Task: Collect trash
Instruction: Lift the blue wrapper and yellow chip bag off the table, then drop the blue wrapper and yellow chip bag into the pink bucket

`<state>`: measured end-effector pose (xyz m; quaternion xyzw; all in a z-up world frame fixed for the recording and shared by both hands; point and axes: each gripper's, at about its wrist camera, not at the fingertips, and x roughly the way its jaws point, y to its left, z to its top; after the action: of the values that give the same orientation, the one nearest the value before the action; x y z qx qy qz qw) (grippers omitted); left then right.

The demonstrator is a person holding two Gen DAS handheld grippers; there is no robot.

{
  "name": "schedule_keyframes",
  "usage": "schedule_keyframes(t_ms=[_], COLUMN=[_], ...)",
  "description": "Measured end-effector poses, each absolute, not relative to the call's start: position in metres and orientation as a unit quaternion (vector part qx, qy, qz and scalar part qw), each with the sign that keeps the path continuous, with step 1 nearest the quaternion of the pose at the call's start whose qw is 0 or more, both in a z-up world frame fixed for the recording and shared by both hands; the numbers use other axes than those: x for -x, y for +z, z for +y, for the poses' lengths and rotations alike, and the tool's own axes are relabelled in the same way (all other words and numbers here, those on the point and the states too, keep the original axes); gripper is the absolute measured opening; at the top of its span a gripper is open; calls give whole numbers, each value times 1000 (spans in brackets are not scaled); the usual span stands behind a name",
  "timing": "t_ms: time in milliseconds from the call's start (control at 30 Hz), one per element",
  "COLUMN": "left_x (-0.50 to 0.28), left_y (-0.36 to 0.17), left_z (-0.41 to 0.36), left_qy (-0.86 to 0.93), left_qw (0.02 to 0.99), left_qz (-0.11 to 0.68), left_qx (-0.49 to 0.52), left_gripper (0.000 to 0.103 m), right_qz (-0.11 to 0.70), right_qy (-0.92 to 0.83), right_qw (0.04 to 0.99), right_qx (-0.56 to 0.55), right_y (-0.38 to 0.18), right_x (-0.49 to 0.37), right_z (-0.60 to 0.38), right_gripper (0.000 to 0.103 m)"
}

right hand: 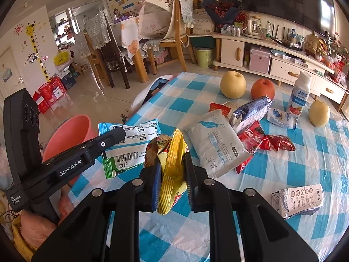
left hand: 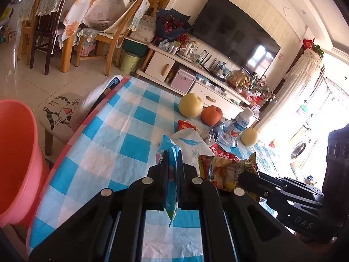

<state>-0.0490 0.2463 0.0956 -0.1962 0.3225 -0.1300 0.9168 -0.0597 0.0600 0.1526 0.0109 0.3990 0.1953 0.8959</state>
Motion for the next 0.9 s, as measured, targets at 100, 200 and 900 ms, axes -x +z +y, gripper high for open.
schedule_keyframes(t_ms=[100,200,900], left_x=[52,59,96], left_y=[103,112,95], left_z=[261,282,465], left_qy=[-117,-92,157], left_qw=[922,929,913], left_qz=[307,286,261], left_qx=[205,215,271], left_gripper=[7,7,8], right_qz=[396,394,413], right_qy=[210,226,376], right_qw=[894,890,829], right_qx=[-16,-20,-16], right_y=[158,162,154], right_x=[58,55,22], right_z=[70,84,306], right_gripper=[21,21,31])
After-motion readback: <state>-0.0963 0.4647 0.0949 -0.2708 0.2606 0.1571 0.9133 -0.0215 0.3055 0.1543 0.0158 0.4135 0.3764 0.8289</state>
